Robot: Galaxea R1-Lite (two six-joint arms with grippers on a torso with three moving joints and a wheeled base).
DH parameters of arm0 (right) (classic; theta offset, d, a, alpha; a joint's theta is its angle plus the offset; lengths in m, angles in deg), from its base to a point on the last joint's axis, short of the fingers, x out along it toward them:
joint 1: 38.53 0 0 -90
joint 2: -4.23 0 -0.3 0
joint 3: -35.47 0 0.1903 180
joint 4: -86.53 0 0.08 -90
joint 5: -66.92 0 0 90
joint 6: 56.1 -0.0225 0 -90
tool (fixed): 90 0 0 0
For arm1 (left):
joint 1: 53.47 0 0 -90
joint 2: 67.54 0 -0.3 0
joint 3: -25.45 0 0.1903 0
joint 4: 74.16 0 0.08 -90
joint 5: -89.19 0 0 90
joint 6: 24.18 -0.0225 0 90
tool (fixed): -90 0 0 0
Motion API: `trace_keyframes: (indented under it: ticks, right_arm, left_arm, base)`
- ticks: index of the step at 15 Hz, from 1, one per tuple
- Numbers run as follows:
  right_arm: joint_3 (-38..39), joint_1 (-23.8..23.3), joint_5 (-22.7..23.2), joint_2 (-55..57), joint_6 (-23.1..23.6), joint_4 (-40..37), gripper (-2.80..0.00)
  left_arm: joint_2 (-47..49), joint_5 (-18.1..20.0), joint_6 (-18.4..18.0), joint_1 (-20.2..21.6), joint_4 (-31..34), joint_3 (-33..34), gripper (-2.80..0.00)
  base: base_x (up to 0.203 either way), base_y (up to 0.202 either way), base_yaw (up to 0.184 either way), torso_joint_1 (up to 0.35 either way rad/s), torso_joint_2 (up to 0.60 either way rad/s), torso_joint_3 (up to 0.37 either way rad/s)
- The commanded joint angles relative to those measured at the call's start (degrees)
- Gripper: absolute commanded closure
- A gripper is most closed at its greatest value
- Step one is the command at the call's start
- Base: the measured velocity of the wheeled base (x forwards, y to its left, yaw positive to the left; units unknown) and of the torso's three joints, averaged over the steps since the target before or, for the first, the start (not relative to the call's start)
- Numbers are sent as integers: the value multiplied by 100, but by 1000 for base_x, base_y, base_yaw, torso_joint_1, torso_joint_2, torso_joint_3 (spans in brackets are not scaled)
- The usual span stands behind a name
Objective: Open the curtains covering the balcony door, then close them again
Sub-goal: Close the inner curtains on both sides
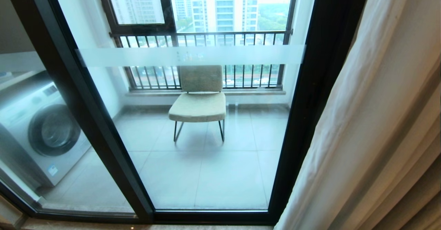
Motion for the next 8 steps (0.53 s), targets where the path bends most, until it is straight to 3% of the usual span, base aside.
trace_keyframes:
  ticks: [1, 8]
  right_arm:
    - [362, 10, 38, -297, 57, 20, 0]
    - [955, 798, 55, -1129, 52, -383, 0]
  left_arm:
    - [-2, -5, 8, 4, -2, 0, 0]
    - [-2, -5, 8, -1, -2, 0, 0]
  base:
    - [0, 0, 0, 0, 0, 0]
    - [0, 0, 0, 0, 0, 0]
